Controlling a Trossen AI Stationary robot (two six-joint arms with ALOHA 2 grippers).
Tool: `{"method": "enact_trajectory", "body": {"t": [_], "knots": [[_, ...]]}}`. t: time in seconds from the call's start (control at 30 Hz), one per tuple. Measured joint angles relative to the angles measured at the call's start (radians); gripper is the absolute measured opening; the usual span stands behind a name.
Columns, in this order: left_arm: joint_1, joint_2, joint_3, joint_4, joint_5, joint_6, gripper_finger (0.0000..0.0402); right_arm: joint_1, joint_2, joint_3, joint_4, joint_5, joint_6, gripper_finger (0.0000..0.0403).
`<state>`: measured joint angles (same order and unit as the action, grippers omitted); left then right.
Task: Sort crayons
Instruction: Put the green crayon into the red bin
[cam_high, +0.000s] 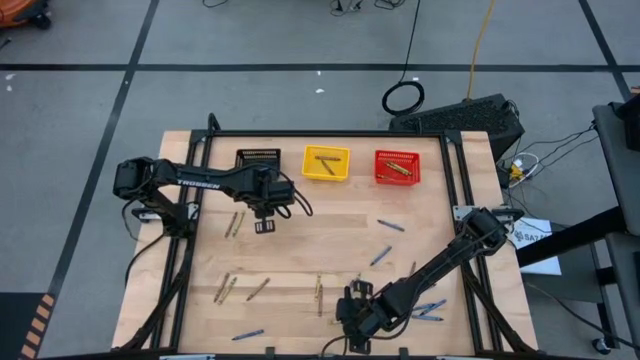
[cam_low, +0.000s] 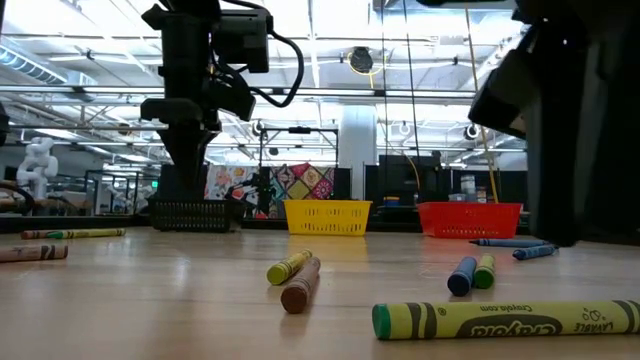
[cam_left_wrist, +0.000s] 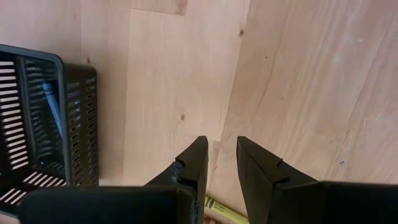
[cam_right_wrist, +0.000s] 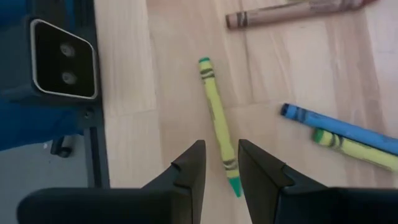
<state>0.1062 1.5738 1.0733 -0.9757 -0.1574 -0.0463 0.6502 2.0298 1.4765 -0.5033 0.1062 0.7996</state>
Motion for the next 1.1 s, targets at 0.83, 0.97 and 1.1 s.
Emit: {"method": "enact_trajectory", "body": {"t": [0.83,0.97,1.1], "knots": [[0.0,0.0,0.0,0.01,0.0,0.0,0.0077,-0.002,0.102,0.005,-0.028,-0.04,-0.002,0.0056],[0.0,0.0,0.0,0.01,0.0,0.0,0.0077,-0.002,0.104,0.003,-0.036,-0.041,-0.027,0.0028],[0.0,0.0,0.0,0.014,0.0,0.0,0.0077,-0.002,0.105,0.003,-0.053,-0.048,-0.051,0.0005]]}}
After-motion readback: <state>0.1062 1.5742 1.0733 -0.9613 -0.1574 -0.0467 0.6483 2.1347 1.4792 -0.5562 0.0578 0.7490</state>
